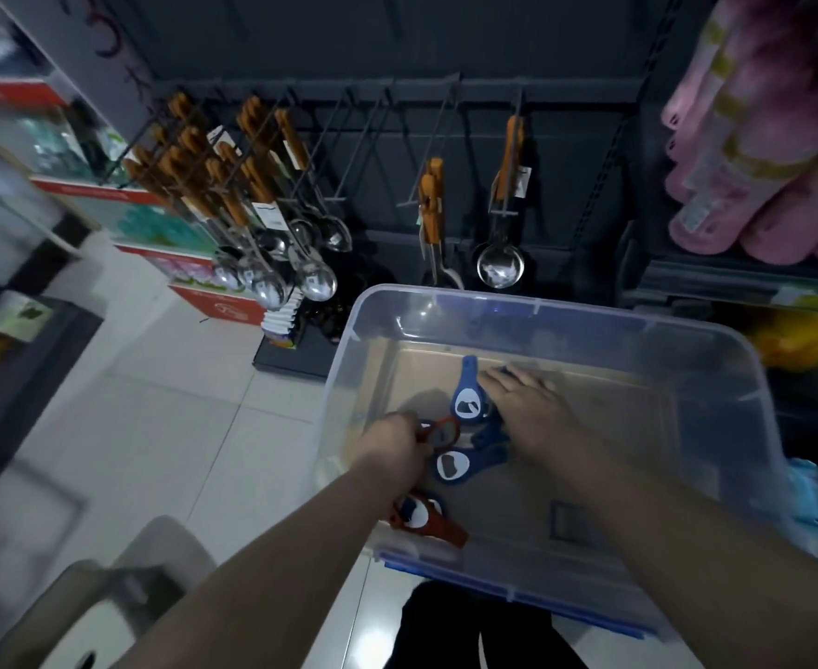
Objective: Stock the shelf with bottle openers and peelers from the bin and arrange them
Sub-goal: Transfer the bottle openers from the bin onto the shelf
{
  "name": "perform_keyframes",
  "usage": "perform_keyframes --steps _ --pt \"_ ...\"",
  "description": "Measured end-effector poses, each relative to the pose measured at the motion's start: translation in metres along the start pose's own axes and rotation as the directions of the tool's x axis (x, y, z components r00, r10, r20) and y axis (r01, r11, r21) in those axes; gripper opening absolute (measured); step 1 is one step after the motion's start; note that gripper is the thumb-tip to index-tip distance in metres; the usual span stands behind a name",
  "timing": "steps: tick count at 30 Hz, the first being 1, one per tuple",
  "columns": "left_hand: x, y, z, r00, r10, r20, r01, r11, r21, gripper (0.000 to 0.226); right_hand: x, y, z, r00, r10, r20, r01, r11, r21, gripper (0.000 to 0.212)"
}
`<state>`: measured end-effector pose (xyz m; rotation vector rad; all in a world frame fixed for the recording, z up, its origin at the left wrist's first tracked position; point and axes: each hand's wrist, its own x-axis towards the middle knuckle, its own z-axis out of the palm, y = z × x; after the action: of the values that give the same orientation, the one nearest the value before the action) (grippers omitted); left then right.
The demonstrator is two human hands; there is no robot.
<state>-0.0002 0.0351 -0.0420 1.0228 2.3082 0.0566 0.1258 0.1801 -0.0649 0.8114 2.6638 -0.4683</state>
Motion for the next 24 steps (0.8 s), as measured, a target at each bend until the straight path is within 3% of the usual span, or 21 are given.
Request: perform_keyframes --steps 3,9,16,21,24 --pt "0.004 -0.002 0.004 0.999 -0.038 -0.013 0.039 0.999 0.011 0.027 -0.001 0.008 0.004 0.996 0.000 -0.090 -0.008 0.997 -0.078 0.053" --pt "0.017 0.006 0.001 0.996 -0.079 -0.034 0.078 0.997 -0.008 0.033 -0.016 0.020 0.006 0.969 0.216 0.123 -0.202 0.972 -0.122 0.045" --pt "0.039 0.049 0.003 0.996 -0.060 -0.069 0.057 0.998 -0.034 0.044 -0.044 0.033 0.022 0.943 0.327 0.060 -0.328 0.945 0.005 0.026" --pt "0.048 0.077 0.019 0.991 -0.066 -0.118 0.063 0.998 -0.024 0.045 -0.061 0.047 0.026 0.941 0.328 0.080 -0.336 0.934 0.124 0.020" --pt "0.057 0.082 0.022 0.973 -0.185 -0.137 0.147 0.957 -0.250 0.052 -0.064 0.051 0.023 0.941 0.325 0.094 -0.338 0.912 0.231 0.020"
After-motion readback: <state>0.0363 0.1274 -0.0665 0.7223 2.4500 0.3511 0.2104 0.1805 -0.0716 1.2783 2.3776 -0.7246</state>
